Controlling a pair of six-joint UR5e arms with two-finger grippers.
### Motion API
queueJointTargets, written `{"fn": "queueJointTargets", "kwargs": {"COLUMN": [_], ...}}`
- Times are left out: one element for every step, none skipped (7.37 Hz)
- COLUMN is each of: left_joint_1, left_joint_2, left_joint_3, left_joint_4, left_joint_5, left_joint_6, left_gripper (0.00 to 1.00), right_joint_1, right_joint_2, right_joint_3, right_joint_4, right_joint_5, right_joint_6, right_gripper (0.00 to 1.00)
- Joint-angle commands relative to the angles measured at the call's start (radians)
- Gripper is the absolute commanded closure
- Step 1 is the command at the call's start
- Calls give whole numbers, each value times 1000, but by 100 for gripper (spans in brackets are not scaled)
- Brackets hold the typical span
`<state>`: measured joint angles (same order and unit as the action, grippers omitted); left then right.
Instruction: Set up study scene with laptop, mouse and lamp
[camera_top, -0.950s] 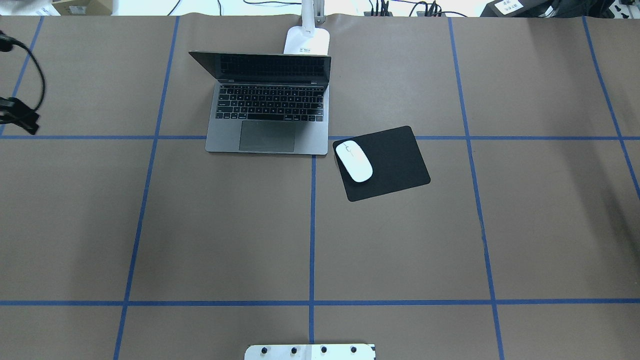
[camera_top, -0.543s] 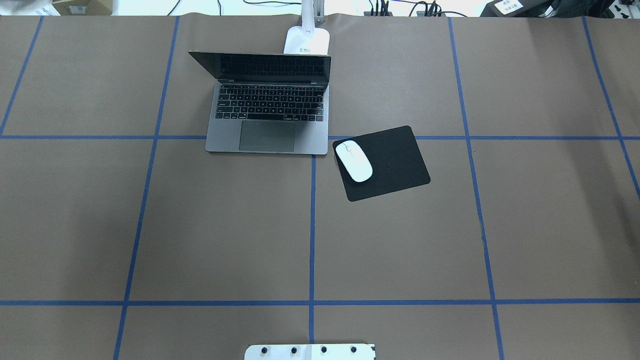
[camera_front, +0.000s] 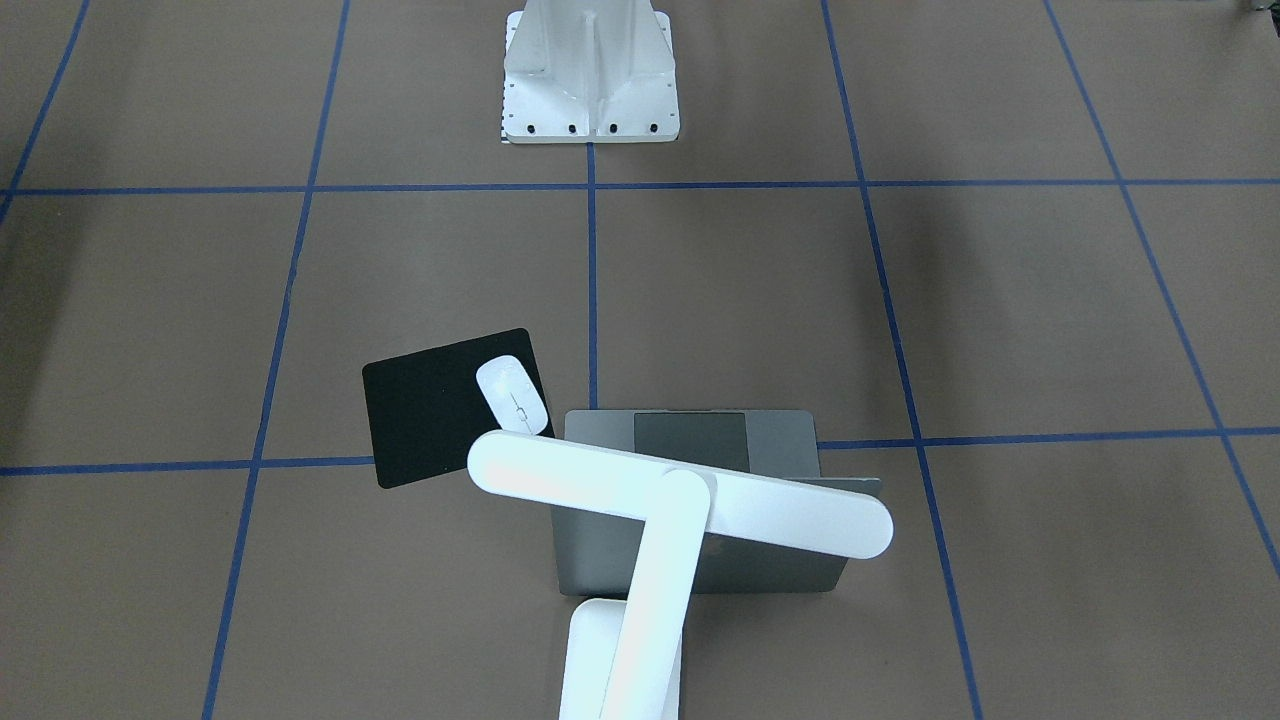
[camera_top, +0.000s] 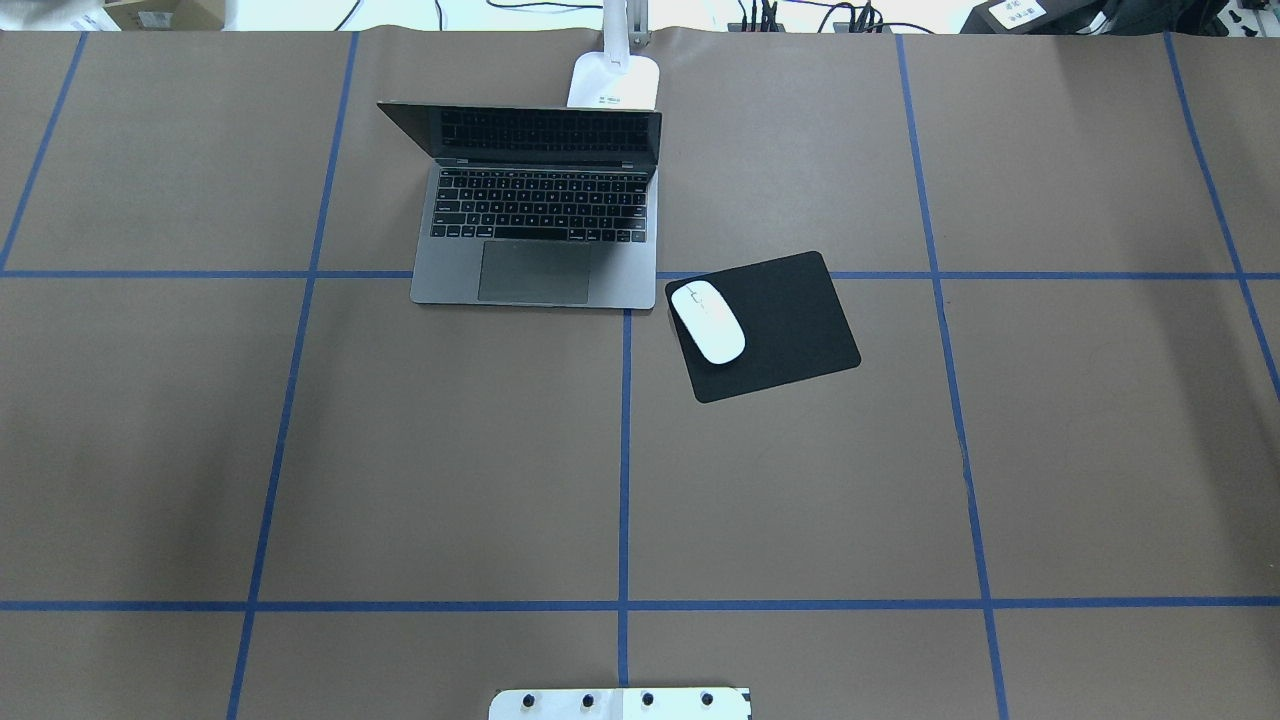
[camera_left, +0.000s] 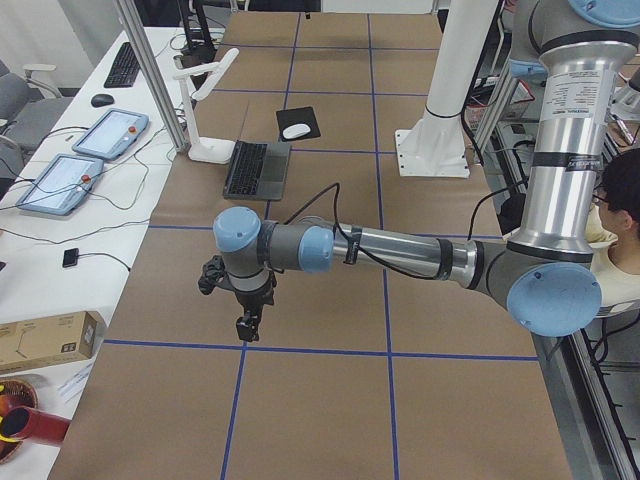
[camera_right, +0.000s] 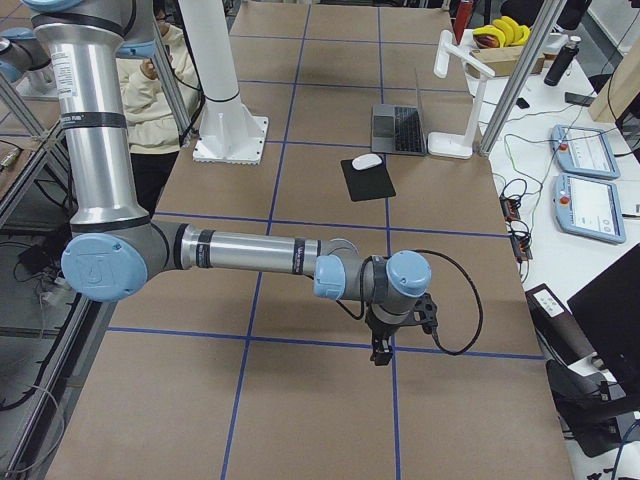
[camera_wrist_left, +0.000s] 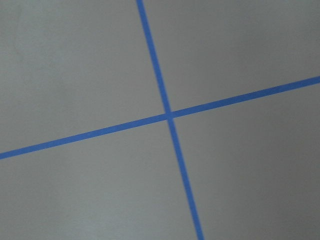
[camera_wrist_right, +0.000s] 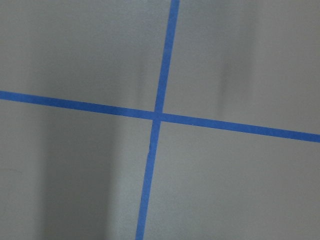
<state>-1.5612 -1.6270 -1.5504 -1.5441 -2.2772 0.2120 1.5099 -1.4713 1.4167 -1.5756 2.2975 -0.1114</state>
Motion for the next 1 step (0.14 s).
{"fn": "queueJointTargets", "kwargs": {"left_joint_1": [-78], "left_joint_2": [6], "left_joint_3": [84], "left_joint_4": [-47], "left_joint_5": [-13], "left_joint_6": [58], "left_gripper": [1], "right_joint_1": [12], "right_joint_2": [-4], "right_joint_3": [5], "right_joint_4": [-1], "right_joint_5": [3], "right_joint_6": [-2], "right_gripper": [0]}}
